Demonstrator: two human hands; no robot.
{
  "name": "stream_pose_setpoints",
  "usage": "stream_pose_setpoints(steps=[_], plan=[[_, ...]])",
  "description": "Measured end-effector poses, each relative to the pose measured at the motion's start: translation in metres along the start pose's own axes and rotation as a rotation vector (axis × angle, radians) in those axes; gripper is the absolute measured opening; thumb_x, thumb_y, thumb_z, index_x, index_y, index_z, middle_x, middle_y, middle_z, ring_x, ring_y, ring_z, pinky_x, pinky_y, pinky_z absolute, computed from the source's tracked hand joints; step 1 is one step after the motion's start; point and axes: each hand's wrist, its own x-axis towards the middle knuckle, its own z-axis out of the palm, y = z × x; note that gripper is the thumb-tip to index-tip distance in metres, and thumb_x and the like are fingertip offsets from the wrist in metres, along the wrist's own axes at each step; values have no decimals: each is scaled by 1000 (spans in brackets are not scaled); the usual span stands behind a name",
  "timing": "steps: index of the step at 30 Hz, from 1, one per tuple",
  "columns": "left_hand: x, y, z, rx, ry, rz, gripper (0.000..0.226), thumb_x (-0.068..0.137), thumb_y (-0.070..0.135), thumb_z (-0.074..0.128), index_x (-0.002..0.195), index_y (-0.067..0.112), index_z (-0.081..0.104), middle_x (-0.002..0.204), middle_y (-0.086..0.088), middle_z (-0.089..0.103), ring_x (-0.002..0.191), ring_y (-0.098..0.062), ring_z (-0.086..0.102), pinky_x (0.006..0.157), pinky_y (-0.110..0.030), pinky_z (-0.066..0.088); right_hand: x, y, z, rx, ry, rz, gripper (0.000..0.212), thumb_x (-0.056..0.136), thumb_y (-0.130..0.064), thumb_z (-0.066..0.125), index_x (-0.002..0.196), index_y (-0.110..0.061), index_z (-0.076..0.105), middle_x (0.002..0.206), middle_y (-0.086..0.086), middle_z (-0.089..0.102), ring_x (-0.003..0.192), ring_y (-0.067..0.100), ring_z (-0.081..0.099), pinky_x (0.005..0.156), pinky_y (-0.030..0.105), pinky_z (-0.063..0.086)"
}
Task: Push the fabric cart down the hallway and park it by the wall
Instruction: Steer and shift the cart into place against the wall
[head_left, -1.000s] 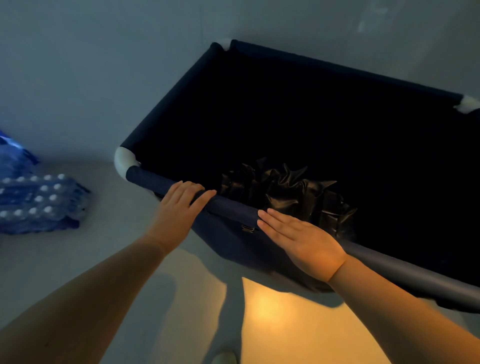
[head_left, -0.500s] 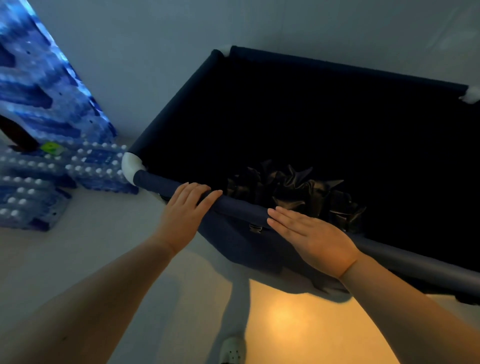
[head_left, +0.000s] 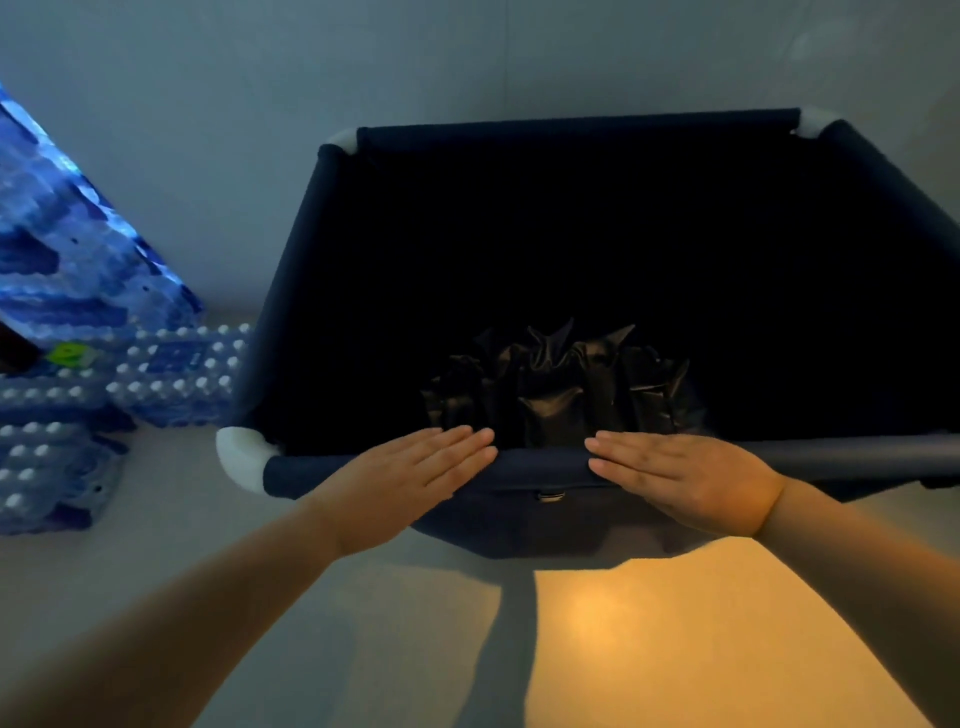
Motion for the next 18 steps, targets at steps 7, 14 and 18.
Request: stream_pose_setpoints(steps=[7, 14, 18], plan=[[60, 18, -8, 112, -20, 309, 104, 86, 11, 56, 138, 8, -34, 144, -9, -40, 137, -26, -28, 111, -40, -10, -20, -29, -1, -22, 60, 438, 40, 103, -24, 28, 138, -9, 39, 144, 8, 41, 137, 27, 35, 116, 37, 20], [95, 23, -6, 24, -27, 327, 102, 87, 10, 53, 136, 8, -37, 144, -10, -41, 142, -25, -13, 113, -38, -8, -9, -41, -11, 174, 73, 1060, 47, 98, -34, 28, 135, -16, 50, 142, 1, 48, 139, 18, 31, 118, 36, 3], [120, 19, -5, -6, -15, 312, 100, 88, 9, 51, 136, 9, -37, 142, -7, -44, 137, -20, -23, 107, -34, -18, -20, -20, -15, 216, -43, 1049, 46, 98, -42, 29, 134, -21, 48, 142, -2, 46, 140, 17, 29, 117, 32, -1]])
